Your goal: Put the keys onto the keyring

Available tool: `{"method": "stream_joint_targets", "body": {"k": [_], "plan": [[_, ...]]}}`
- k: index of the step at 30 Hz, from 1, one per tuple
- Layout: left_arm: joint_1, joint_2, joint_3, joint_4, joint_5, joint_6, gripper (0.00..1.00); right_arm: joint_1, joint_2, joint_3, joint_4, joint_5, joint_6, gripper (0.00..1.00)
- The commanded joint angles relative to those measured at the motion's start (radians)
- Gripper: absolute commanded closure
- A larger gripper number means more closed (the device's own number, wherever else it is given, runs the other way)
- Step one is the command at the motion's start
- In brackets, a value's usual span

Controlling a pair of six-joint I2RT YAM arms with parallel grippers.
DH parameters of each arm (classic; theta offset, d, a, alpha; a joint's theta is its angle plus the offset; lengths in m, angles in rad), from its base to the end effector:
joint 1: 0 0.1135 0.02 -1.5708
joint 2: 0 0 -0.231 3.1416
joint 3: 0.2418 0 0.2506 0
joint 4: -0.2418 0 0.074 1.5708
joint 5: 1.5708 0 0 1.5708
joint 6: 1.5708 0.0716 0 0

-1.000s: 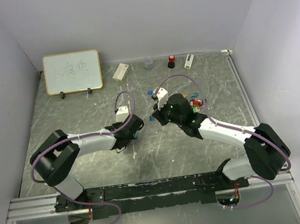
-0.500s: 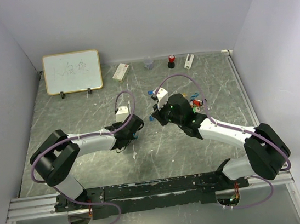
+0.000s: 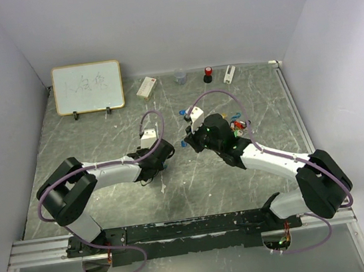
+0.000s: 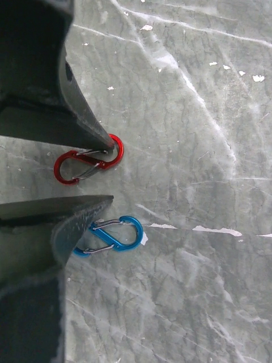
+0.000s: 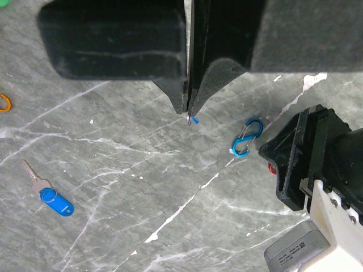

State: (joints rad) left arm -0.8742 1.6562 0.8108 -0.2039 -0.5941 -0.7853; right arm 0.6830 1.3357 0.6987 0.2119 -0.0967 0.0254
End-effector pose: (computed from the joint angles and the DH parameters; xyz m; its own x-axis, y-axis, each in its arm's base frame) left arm 0.2312 -0.2139 0.0858 -0.7163 -0.0568 -0.6955 -0.0704 0.9975 -0.0090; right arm 0.2515 0.2135 0.1818 -0.3375 -0.2420 -0.9097 -0.6880 0.7229 0.0629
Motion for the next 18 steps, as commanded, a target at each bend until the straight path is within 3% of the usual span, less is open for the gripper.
{"method": "stream_joint_targets", "body": {"k": [1, 3, 6, 14, 18], "plan": [[-0.006, 0.038, -0.02, -0.107, 0.065, 0.003, 0.48, 0.006, -0.022, -0.007, 0.012, 0.012, 0.0, 1.0], [-0.005, 0.037, -0.023, -0.105, 0.064, 0.003, 0.46, 0.007, -0.023, -0.008, 0.014, 0.012, 0.001, 1.0], [-0.005, 0.032, -0.028, -0.099, 0.062, 0.003, 0.52, 0.006, -0.021, -0.007, 0.012, 0.012, 0.002, 1.0], [-0.005, 0.025, -0.029, -0.104, 0.052, 0.003, 0.74, 0.008, -0.024, -0.008, 0.011, 0.012, 0.0, 1.0], [-0.006, 0.024, -0.027, -0.108, 0.053, 0.002, 0.72, 0.008, -0.024, -0.008, 0.011, 0.012, 0.001, 1.0]]}}
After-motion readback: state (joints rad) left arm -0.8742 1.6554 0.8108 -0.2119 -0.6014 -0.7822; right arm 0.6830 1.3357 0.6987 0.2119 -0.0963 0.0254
